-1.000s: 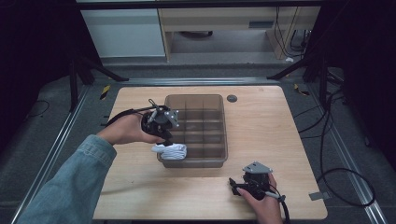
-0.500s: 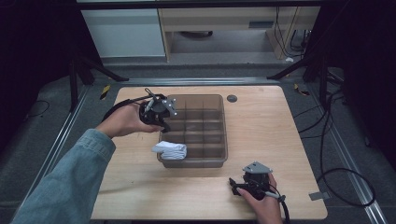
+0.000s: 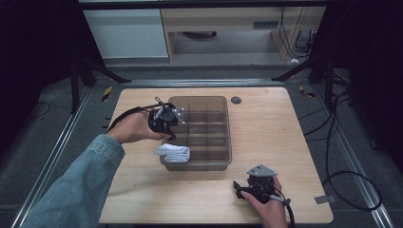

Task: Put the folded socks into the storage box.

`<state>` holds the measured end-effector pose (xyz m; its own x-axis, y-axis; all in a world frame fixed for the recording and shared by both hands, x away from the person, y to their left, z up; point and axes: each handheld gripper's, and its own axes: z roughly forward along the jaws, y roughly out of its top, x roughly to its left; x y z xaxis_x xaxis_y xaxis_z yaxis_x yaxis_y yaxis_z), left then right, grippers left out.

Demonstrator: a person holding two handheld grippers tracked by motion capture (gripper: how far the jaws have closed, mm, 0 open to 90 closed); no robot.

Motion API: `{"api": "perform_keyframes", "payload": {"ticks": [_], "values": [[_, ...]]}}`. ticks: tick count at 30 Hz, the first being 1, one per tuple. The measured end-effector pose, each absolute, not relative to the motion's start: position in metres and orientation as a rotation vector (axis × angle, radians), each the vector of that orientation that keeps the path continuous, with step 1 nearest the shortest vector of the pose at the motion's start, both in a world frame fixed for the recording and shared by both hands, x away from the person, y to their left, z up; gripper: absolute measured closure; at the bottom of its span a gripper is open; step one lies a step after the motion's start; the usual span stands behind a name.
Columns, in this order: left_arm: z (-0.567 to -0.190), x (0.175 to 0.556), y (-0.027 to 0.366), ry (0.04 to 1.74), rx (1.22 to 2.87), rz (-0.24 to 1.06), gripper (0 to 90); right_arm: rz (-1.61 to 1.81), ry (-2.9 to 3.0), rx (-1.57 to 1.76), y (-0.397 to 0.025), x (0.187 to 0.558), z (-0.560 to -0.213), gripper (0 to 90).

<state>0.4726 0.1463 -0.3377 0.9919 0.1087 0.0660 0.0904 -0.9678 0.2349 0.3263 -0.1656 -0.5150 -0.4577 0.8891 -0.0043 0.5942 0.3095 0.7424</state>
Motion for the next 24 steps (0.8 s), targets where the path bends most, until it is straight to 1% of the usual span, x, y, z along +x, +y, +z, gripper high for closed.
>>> {"api": "perform_keyframes", "payload": {"ticks": [16,24], "values": [[-0.382,0.464,0.139,0.113,2.952,0.048,89.6,0.964,2.17,1.324,-0.165,0.326,-0.515,9.6],[-0.396,0.462,0.14,0.128,2.966,0.058,89.8,0.962,2.17,1.313,-0.165,0.326,-0.515,9.5]]}}
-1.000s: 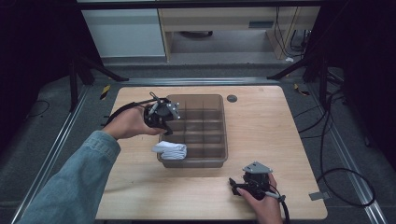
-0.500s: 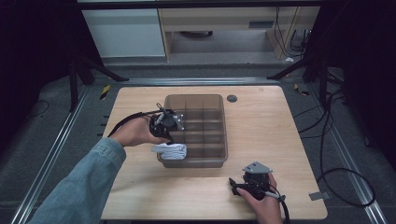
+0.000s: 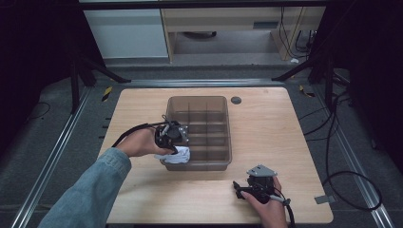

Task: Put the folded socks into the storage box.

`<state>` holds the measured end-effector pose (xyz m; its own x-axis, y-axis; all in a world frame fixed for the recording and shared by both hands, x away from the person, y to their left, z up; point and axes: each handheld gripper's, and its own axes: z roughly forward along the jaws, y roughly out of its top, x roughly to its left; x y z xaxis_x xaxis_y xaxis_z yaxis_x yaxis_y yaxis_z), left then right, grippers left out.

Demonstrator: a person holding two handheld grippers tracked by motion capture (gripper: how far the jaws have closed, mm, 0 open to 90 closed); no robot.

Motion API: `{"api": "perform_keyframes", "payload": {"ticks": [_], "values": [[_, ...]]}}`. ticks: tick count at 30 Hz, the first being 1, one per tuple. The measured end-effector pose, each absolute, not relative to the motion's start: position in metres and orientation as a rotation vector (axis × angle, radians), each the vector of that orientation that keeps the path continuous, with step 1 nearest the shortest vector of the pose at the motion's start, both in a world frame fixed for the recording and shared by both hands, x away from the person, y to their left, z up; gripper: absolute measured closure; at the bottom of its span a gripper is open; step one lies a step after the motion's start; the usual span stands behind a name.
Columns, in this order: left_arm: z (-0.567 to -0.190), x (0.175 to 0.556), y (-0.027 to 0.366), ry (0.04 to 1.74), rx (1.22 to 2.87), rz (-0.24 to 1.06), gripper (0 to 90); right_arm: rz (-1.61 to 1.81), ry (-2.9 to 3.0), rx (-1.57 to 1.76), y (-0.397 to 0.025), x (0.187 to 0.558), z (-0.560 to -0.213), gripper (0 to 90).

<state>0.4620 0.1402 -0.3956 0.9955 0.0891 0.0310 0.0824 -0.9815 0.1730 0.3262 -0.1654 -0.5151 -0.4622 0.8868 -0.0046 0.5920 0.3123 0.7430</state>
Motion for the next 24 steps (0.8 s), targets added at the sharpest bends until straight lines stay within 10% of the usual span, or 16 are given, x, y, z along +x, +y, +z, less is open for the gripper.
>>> {"api": "perform_keyframes", "payload": {"ticks": [24], "values": [[-0.426,0.461,0.138,0.153,3.017,0.069,89.8,0.967,2.174,1.313,-0.165,0.326,-0.515,9.5]]}}
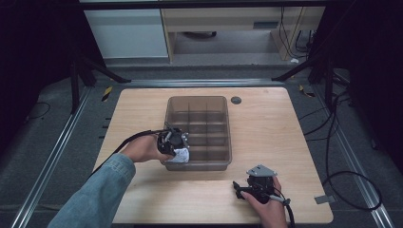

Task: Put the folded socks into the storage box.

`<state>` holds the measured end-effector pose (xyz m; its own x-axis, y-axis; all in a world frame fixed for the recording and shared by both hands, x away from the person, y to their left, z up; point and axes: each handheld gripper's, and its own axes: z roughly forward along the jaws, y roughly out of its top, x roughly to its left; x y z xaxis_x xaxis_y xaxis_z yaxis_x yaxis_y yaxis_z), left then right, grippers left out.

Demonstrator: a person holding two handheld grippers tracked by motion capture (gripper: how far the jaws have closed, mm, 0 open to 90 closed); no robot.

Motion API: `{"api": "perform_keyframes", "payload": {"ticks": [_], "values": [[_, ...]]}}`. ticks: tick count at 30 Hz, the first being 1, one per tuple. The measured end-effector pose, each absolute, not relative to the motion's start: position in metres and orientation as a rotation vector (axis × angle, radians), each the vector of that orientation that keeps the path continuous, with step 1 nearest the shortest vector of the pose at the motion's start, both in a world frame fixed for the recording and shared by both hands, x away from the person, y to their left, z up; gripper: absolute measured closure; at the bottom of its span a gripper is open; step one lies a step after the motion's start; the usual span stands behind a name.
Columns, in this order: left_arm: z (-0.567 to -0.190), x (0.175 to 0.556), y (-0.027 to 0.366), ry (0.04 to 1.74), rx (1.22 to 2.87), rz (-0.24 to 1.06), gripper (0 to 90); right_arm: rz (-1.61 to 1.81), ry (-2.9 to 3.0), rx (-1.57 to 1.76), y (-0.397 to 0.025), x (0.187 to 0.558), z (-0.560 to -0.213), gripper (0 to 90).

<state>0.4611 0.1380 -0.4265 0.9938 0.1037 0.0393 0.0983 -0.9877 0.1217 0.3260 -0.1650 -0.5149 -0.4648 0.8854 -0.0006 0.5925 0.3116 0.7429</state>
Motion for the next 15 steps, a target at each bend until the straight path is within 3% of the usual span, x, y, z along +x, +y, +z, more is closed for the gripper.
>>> {"api": "perform_keyframes", "payload": {"ticks": [15], "values": [[-0.414,0.46,0.145,0.154,2.966,0.082,89.6,0.967,2.174,1.313,-0.165,0.326,-0.515,9.6]]}}
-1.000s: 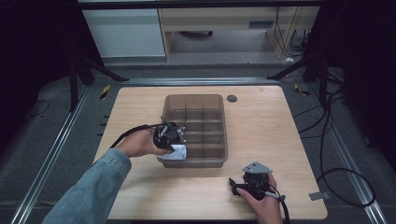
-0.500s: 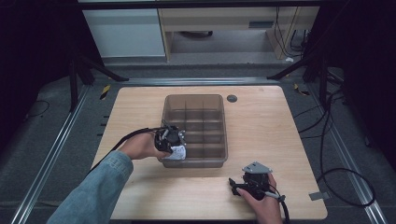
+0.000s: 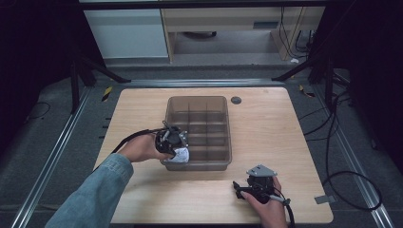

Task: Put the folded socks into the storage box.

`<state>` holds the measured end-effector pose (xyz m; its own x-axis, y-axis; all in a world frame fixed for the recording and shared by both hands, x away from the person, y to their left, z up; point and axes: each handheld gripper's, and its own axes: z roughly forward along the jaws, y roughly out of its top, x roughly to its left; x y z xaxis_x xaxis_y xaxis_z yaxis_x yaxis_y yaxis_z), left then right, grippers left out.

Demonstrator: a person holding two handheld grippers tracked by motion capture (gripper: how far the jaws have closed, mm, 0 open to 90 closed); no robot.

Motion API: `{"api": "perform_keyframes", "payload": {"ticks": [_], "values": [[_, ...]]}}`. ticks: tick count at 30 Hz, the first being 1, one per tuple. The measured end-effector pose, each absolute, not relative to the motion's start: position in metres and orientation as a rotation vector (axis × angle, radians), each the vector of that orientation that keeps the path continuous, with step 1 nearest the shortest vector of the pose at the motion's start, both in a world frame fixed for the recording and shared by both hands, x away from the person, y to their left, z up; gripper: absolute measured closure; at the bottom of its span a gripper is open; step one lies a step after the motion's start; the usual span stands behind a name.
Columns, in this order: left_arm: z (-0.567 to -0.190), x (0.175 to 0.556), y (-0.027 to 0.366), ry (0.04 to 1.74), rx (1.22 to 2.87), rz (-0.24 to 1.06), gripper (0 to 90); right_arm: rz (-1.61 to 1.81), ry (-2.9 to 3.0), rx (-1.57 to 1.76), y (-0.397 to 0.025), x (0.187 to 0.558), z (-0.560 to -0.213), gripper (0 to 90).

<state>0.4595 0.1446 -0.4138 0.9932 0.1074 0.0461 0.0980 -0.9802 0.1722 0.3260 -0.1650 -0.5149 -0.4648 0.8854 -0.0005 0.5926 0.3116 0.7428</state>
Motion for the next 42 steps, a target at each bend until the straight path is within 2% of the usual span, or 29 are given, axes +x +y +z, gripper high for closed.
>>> {"api": "perform_keyframes", "payload": {"ticks": [5,9,33,42], "values": [[-0.387,0.458,0.149,0.164,2.851,0.081,89.6,0.967,2.174,1.314,-0.165,0.326,-0.515,9.5],[-0.378,0.453,0.14,0.134,2.834,0.108,89.4,0.966,2.173,1.315,-0.165,0.326,-0.515,9.5],[-0.411,0.456,0.124,0.127,2.937,0.118,89.7,0.968,2.175,1.31,-0.165,0.326,-0.515,9.5],[-0.435,0.457,0.124,0.132,2.981,0.1,89.8,0.968,2.175,1.309,-0.165,0.326,-0.515,9.4]]}}
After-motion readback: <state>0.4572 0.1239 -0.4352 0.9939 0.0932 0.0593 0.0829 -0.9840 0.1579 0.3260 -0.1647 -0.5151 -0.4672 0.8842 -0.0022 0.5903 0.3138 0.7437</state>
